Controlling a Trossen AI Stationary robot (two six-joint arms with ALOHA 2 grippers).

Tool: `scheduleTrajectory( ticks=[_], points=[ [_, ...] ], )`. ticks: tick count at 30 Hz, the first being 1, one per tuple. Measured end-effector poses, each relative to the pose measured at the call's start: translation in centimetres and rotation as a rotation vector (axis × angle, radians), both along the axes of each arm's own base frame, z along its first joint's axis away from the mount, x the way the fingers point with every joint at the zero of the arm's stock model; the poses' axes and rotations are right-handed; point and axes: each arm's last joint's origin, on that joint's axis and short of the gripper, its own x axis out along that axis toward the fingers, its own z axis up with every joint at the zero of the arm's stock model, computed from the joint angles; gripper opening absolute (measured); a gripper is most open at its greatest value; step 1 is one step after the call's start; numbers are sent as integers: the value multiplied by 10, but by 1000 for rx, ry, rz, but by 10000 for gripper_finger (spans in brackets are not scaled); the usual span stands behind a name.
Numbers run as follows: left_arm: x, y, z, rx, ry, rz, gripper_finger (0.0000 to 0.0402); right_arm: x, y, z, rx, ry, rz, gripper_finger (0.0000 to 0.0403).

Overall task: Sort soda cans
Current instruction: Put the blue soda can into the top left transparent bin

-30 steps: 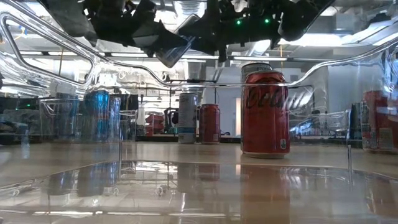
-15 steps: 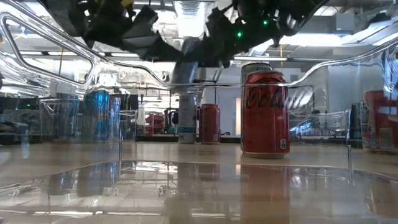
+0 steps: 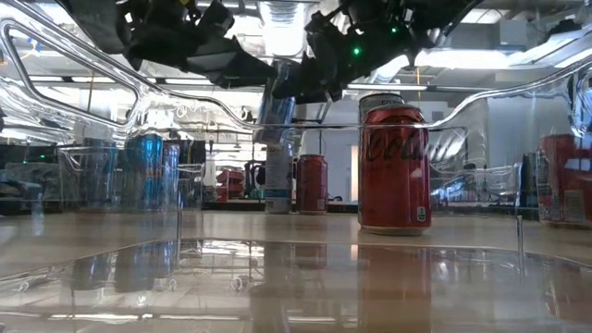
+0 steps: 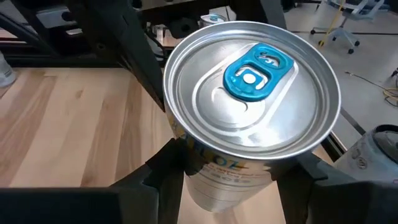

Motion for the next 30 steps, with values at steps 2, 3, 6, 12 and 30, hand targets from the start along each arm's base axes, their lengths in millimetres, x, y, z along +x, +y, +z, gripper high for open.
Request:
scheduleTrajectory(
  ticks=[2, 3, 6, 12, 30],
  points=[
    [0, 0, 1, 1, -11, -13, 274, 1, 0, -2, 1, 2, 1, 198],
    [0, -1, 2, 1, -19, -22, 275, 1, 0, -2, 2, 1, 1, 198],
    [1, -1, 5, 1, -50, -25, 275, 1, 1, -2, 6, 2, 4, 198],
    [3, -1, 3, -6, -50, -55, 275, 2, 3, -2, 1, 2, 10, 198],
    [35, 7, -5, -35, 23, -129, 275, 0, 6, -8, 27, 62, 58, 198]
  ],
)
